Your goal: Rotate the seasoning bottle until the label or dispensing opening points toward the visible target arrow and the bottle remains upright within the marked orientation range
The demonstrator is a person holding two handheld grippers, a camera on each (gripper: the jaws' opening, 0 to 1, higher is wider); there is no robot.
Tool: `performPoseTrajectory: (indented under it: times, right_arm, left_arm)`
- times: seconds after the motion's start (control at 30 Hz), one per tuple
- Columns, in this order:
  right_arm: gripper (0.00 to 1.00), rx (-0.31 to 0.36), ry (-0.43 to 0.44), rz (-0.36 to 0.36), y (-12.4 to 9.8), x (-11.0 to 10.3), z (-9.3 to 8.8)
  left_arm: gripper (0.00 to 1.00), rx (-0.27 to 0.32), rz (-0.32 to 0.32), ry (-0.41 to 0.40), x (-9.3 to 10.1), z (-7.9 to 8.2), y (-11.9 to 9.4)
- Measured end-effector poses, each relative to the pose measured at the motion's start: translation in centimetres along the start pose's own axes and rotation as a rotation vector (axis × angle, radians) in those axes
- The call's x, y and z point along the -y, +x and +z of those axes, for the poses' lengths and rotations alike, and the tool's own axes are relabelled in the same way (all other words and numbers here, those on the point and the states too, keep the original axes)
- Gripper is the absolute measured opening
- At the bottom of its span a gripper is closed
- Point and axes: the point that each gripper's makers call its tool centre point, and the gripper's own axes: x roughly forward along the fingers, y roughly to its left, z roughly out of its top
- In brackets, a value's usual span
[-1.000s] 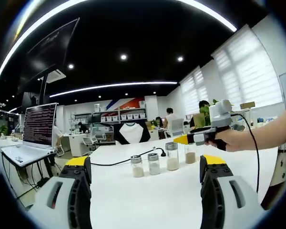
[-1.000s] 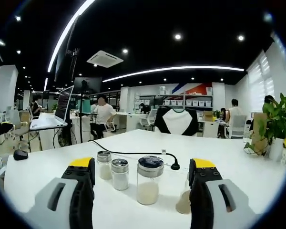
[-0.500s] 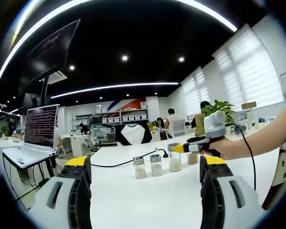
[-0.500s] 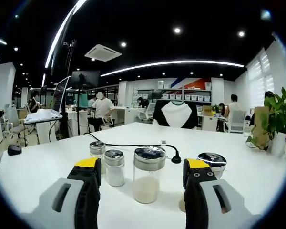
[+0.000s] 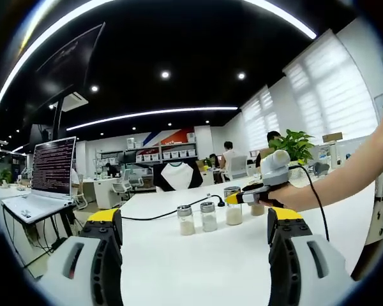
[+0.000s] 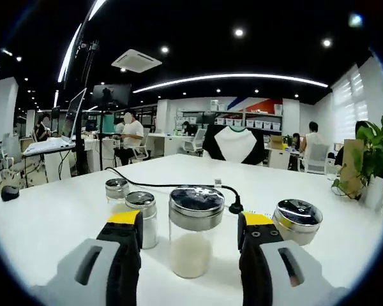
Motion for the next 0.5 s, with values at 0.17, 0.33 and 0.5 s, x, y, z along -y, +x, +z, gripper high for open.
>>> performPoseTrajectory:
  times: [0.17,0.33,0.5]
  right_arm:
    - [0.56,0.000,0.152,-0.041,0.4,0.8,-0.2]
    - [0.54,-0.020,0.091,-0.035,0.9,0.7,-0.3]
    - [0.45,-0.023,0.090,-0.013,1.0,0.0,-0.2]
  left_arm:
    - [0.99,-0.004,0.003,0.024,-0.5,0.0,0.0]
    - [0.99,-0.014,0.007,0.013,-1.1,-0.3,-0.1]
    - [0.99,-0.015,0.009,-0.001,-1.2,-0.5,0.1]
